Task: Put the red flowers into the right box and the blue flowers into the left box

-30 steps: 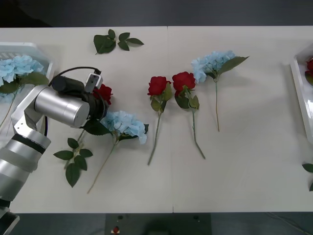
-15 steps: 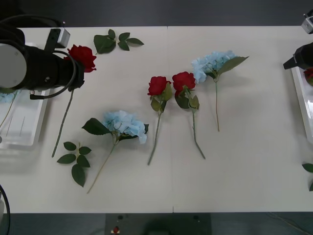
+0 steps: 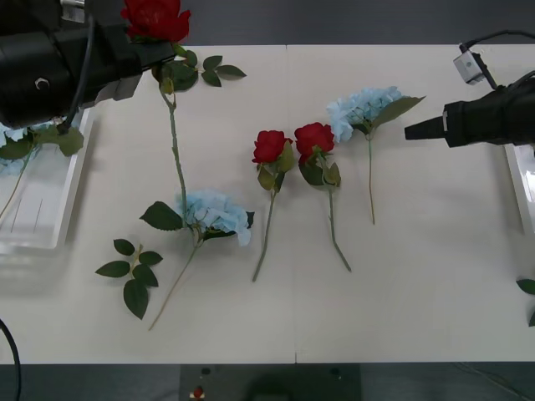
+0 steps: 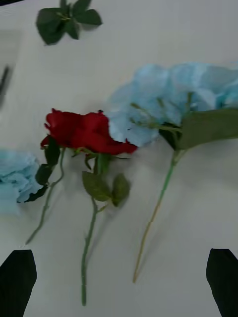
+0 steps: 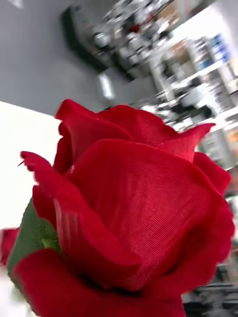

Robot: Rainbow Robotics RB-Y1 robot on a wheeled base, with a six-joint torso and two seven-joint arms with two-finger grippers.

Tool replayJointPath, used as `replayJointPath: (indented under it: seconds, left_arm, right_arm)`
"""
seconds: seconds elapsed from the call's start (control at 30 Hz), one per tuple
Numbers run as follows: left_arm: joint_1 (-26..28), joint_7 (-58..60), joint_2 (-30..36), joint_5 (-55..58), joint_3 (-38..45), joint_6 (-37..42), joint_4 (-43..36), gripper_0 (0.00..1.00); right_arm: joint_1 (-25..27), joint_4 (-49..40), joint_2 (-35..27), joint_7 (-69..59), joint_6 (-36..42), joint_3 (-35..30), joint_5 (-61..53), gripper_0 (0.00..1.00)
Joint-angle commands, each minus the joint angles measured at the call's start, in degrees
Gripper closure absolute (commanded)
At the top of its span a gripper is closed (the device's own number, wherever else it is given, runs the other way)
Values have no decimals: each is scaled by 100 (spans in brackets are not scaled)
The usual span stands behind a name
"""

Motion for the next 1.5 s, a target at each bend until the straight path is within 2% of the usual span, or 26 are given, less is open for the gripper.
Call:
replayJointPath:
  seconds: [0.03, 0.27, 0.43, 0.6, 0.87, 1.23, 1.27, 1.37, 1.4, 1.47, 1.5]
  left_arm:
    - [-34, -820, -445, 215, -52, -270, -52, 100]
    - [-34, -996, -1640, -251, -123, -437, -44, 100]
    - [-34, -1031, -2370, -848, -307, -569, -44, 100]
    - [-34, -969, -2809, -1367, -483, -718, -44, 100]
    - [-34, -908, -2830, -1798, -641, -718, -26, 100]
    - [-34, -873, -2830, -1938, -782, -710, 132, 100]
    - [-34, -855, -2830, -1912, -817, -710, 141, 100]
    - [-34, -802, -2830, -1886, -905, -754, 141, 100]
    - [-34, -794, -2830, -1886, -922, -762, 141, 100]
    - [-25, -776, -2830, -1859, -949, -771, 132, 100]
    - [-34, -767, -2830, -1859, -958, -771, 141, 100]
  right_arm:
    - [510, -633, 141, 539, -123, -611, -259, 0]
    - [1758, -1292, 844, 1453, -149, -1815, -479, 0]
    - [2241, -1564, 1486, 1945, -193, -2132, -699, 0]
    - [2347, -1591, 2145, 2420, -334, -2132, -839, 0]
    - [2364, -1591, 3015, 2517, -369, -2255, -954, 0]
    - [2303, -1599, 3639, 2534, -466, -2255, -716, 0]
    - [2303, -1608, 3666, 2525, -492, -2255, -708, 8]
    - [2285, -1608, 3727, 2499, -545, -2246, -708, 53]
    - [2276, -1608, 3736, 2490, -562, -2237, -708, 62]
    - [2276, -1608, 3771, 2464, -606, -2228, -699, 75]
    - [2276, -1599, 3780, 2464, -624, -2219, -699, 78]
